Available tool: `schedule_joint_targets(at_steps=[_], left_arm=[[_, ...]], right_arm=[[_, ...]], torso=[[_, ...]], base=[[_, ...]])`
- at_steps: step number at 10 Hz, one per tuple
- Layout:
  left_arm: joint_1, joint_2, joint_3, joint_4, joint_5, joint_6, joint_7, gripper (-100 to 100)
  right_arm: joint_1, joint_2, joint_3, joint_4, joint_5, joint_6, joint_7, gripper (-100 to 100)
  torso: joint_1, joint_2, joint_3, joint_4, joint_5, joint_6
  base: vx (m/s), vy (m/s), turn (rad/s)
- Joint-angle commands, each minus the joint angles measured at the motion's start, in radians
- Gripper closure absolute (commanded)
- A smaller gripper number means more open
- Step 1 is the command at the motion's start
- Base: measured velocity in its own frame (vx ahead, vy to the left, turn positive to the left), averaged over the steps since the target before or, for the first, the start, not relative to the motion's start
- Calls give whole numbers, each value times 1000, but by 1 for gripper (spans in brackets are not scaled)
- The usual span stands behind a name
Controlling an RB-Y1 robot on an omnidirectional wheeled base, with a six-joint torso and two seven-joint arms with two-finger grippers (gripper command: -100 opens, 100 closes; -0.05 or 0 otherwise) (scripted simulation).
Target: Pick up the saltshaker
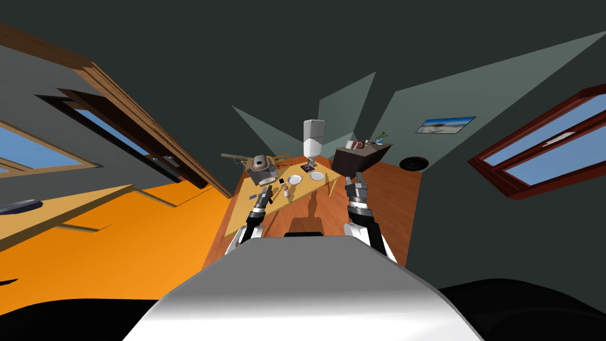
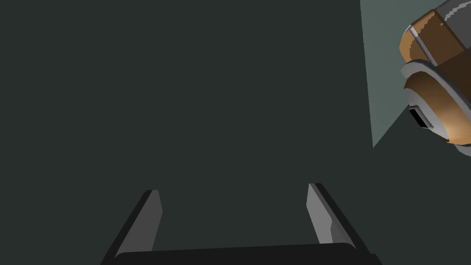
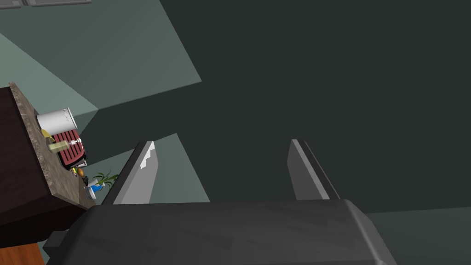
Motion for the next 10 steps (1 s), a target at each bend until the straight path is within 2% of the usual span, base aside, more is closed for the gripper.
schedule_joint_targets(at_steps=[1, 3, 4, 5, 6, 7, 8, 9, 10], left_arm=[[-10, 6, 4, 43, -6, -1, -12, -100], [-42, 23, 14, 126, -38, -16, -63, -100], [-42, 23, 14, 158, -38, -16, -63, -100], [-42, 23, 14, 159, -38, -16, -63, -100], [-58, 31, 20, 198, -54, -23, -89, -100], [-58, 31, 20, 218, -54, -23, -89, -100], [-75, 39, 26, 245, -70, -31, -114, -100], [-75, 39, 26, 278, -70, -31, -114, -100], [-93, 46, 33, 304, -87, -39, -139, -100]], right_arm=[[0, 0, 0, 0, 0, 0, 0, 0], [0, 0, 0, 0, 0, 0, 0, 0], [0, 0, 0, 0, 0, 0, 0, 0], [0, 0, 0, 0, 0, 0, 0, 0], [0, 0, 0, 0, 0, 0, 0, 0], [0, 0, 0, 0, 0, 0, 0, 0], [0, 0, 0, 0, 0, 0, 0, 0], [0, 0, 0, 0, 0, 0, 0, 0], [0, 0, 0, 0, 0, 0, 0, 0]], torso=[[0, 0, 0, 0, 0, 0], [0, 0, 0, 0, 0, 0], [-1, -1, 0, 0, 0, 0], [-1, 0, 0, 0, 0, 0], [0, 0, 0, 0, 0, 0], [0, 0, 0, 0, 0, 0], [0, 0, 0, 0, 0, 0], [0, 0, 0, 0, 0, 0], [0, 0, 0, 0, 0, 0]], base=[[22, -11, 3], [32, -22, 4], [31, -24, 2], [14, -10, 2], [20, -9, 1], [22, -10, 0], [25, -16, 0], [24, -18, 1], [32, -23, 0]])
